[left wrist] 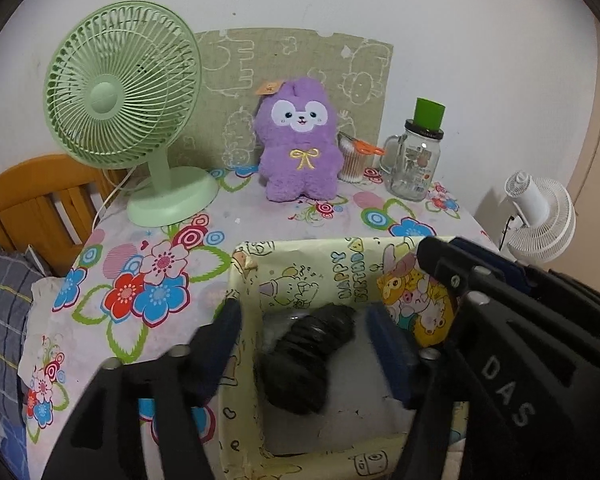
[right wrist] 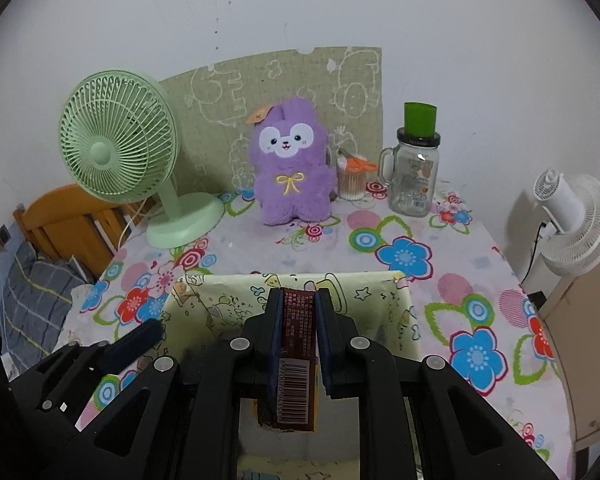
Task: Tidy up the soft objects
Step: 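Open both tools to drop the bundle and snack bar into the box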
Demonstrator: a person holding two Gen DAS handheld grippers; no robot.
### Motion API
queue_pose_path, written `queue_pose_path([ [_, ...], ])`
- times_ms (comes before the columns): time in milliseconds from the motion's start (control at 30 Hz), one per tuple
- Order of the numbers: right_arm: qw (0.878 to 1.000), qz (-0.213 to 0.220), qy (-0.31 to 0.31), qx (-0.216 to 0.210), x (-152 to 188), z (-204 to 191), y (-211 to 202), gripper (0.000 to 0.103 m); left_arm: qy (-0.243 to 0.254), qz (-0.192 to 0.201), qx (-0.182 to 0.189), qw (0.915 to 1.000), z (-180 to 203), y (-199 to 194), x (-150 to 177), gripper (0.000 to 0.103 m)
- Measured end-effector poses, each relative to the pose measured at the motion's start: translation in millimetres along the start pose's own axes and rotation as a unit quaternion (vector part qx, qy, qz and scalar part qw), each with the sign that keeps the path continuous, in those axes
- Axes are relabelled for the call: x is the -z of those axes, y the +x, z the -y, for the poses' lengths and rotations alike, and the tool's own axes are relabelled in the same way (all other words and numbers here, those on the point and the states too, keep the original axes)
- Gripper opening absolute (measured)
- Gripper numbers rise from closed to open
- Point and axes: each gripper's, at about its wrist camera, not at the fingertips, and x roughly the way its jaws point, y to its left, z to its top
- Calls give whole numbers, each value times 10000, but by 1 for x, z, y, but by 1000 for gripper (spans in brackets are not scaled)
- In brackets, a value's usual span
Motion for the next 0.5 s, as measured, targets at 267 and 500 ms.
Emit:
queue_pose_path([
  [267,9996,114,-200,190,-1,-7,-1,90,22,116,40,9999,-1,-9,-2,93],
  [500,9996,174,-109,212,1,-3,-26,95,127,318,-128,9993,5,-37,-3,98],
])
